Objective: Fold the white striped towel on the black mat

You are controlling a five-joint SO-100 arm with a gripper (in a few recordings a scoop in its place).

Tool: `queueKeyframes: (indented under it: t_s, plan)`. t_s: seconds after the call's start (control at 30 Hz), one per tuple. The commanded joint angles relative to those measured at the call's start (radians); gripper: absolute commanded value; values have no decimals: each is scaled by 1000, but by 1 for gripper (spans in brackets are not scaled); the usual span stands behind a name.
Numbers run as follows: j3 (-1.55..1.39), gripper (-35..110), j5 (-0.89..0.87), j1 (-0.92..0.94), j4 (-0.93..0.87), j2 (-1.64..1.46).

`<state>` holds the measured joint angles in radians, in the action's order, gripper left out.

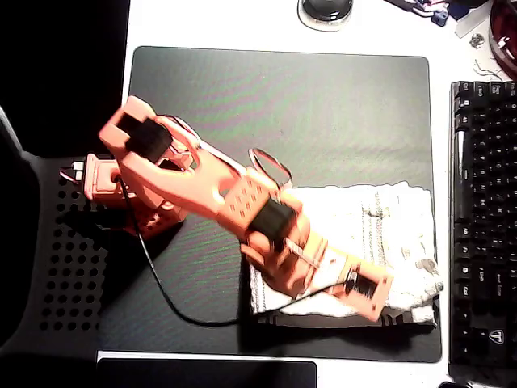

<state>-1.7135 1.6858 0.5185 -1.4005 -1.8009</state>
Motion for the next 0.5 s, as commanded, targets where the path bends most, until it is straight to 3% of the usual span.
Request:
queueKeyframes:
  t_s: [0.0, 0.47]
  plan:
    - [-81, 16, -55, -95, -49, -175]
    - [-643, 12, -163, -528, 0, -831]
